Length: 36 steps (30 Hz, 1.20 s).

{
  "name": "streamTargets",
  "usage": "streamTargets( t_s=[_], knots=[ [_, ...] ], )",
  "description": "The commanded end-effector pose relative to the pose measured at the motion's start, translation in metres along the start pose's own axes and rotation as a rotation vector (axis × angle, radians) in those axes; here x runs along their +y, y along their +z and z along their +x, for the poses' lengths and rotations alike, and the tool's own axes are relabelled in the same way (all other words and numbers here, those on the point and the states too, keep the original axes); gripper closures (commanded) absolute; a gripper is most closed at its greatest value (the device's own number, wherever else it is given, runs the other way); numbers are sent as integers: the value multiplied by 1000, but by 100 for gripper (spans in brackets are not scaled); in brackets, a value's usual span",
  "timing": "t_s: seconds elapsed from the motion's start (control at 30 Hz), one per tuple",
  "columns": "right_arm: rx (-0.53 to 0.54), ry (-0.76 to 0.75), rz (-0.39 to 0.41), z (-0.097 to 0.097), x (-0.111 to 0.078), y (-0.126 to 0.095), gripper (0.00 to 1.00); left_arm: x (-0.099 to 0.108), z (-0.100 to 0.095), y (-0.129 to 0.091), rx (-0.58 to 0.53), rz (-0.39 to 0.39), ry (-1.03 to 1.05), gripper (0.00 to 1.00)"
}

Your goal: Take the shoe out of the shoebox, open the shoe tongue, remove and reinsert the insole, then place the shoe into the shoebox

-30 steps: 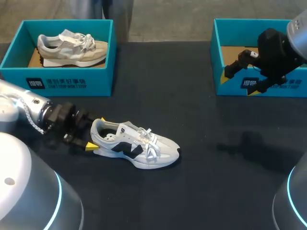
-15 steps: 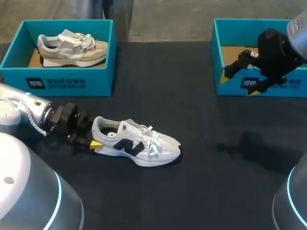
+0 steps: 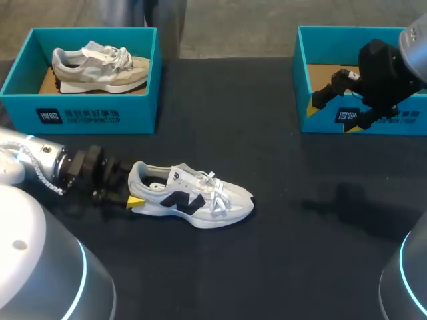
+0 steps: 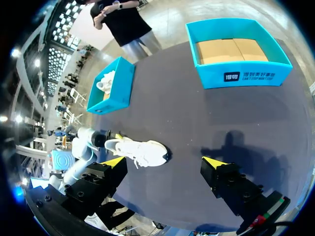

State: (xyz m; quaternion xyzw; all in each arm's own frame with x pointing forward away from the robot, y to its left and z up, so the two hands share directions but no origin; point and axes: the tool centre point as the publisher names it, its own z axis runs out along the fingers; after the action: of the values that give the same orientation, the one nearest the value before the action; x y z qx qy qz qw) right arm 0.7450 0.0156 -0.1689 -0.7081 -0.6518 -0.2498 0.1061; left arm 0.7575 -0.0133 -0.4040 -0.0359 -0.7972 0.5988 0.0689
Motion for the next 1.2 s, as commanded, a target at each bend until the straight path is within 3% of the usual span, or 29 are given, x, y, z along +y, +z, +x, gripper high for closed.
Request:
streamTargets(
  t_s=[0.03,1.2],
  knots=[
    [-2,2,0,1,0,1,0,-5,10,0,-57,-17,-8,100],
    [-2,2,0,1,0,1,0,6,11,0,-83,-38,-32,100]
  ],
)
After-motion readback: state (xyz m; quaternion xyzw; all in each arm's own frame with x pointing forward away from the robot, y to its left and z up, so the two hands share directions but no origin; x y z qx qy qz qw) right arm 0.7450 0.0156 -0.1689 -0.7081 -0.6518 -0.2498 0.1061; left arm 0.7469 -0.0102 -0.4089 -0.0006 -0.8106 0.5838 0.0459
